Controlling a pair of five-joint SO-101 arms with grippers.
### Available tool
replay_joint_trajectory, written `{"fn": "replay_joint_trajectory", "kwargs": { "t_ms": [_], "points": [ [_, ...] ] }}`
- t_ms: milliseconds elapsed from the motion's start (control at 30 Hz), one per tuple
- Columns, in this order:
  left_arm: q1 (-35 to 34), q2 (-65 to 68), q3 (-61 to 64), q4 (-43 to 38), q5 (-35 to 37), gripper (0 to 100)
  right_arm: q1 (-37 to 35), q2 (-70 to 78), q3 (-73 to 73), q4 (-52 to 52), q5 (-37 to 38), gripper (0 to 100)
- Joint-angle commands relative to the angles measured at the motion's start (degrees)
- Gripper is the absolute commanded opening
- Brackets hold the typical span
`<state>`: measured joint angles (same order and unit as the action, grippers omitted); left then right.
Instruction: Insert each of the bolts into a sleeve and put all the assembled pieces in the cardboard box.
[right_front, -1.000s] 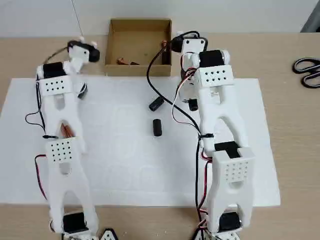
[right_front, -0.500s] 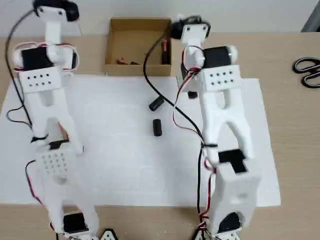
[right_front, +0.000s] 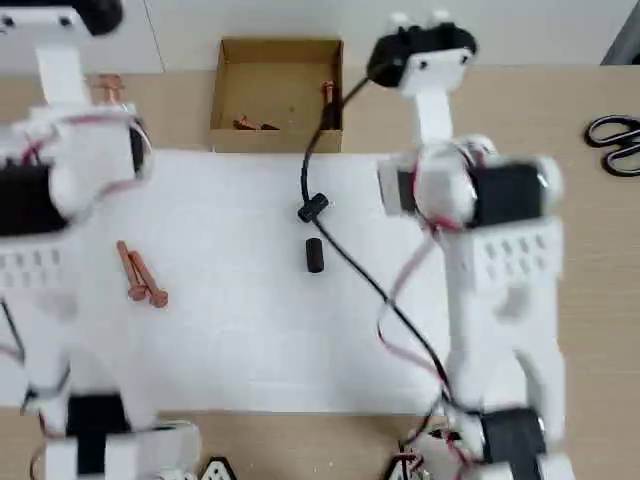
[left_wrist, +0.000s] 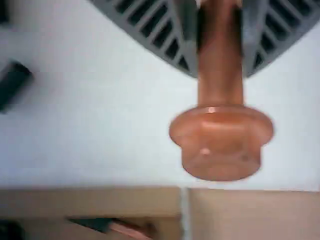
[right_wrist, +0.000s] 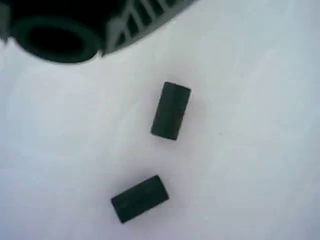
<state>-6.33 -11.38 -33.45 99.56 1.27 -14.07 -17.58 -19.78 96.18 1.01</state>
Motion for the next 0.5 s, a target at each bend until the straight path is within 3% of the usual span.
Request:
{"fn": "replay_joint_trajectory", "kwargs": {
  "t_ms": [0,100,200,300,467],
  "points": [
    [4.4,-11.8,11.6,0.1,0.4,1,-0.2,-13.6,5.2,-0.4,0.6,0.4],
    [6.1,-17.5,19.5,-3.3,0.8,1,-0.1,-20.4,10.5,-0.4,0.6,0.4],
    [6.4,-21.3,23.9,-6.9,7.3,1,0.2,-25.3,17.7,-4.3,0.6,0.5],
    [6.4,-22.8,26.4,-11.2,15.6,1,0.0,-28.8,28.4,-13.3,0.3,0.5],
    [6.9,-22.7,27.8,-14.2,19.7,1,-0.2,-35.4,47.2,-31.3,0.2,0.5]
  ]
}}
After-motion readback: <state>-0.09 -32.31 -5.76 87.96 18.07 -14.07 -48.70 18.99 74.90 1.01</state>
